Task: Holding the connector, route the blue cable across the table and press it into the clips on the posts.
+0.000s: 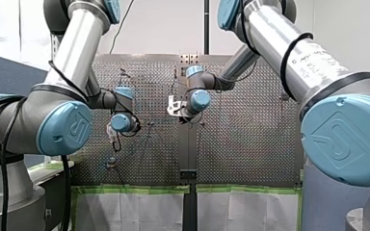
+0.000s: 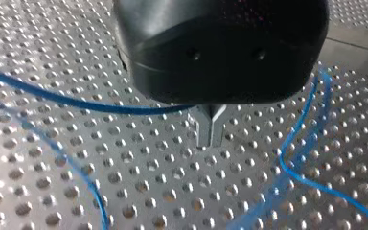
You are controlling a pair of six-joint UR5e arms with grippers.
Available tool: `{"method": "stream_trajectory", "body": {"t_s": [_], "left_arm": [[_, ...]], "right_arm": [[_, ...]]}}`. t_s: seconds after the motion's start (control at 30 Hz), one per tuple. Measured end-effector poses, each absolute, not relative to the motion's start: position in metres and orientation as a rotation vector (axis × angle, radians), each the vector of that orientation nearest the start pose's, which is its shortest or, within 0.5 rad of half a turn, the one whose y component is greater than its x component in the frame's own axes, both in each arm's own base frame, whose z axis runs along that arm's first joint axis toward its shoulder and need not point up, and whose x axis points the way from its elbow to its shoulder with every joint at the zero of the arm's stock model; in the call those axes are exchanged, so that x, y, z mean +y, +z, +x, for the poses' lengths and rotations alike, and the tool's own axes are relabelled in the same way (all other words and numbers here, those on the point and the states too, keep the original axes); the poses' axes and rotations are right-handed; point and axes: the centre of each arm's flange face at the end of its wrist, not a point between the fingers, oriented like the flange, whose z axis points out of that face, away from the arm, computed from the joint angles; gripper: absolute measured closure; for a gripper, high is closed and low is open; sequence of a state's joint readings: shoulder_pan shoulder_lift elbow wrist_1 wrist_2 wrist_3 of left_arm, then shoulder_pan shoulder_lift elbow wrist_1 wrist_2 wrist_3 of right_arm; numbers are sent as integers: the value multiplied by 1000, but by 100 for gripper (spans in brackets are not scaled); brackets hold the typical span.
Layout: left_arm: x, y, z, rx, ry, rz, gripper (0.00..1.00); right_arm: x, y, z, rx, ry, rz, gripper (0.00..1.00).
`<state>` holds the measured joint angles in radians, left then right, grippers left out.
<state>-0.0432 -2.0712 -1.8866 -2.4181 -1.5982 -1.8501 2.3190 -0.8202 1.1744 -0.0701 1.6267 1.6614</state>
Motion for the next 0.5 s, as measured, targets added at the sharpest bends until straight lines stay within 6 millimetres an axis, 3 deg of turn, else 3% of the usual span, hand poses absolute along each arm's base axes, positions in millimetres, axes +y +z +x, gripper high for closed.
{"method": "stream_trajectory", "body": {"t_s": [0.27, 0.33, 0.37, 0.43, 0.47, 0.5], "left_arm": [[-147, 156, 580, 1624, -211, -225, 100], [-145, 158, 582, 1624, -207, -227, 88], [-145, 158, 582, 1626, -204, -229, 88], [-144, 158, 582, 1634, -192, -232, 70], [-143, 157, 582, 1639, -184, -233, 70], [-143, 156, 580, 1648, -173, -235, 54]], "right_arm": [[-453, 215, 581, 1387, -2060, -2644, 100], [-454, 215, 581, 1388, -2060, -2645, 100], [-454, 215, 581, 1388, -2060, -2645, 100], [-455, 215, 580, 1390, -2060, -2645, 100], [-455, 215, 580, 1390, -2060, -2645, 100], [-455, 215, 580, 1390, -2060, -2645, 100]]}}
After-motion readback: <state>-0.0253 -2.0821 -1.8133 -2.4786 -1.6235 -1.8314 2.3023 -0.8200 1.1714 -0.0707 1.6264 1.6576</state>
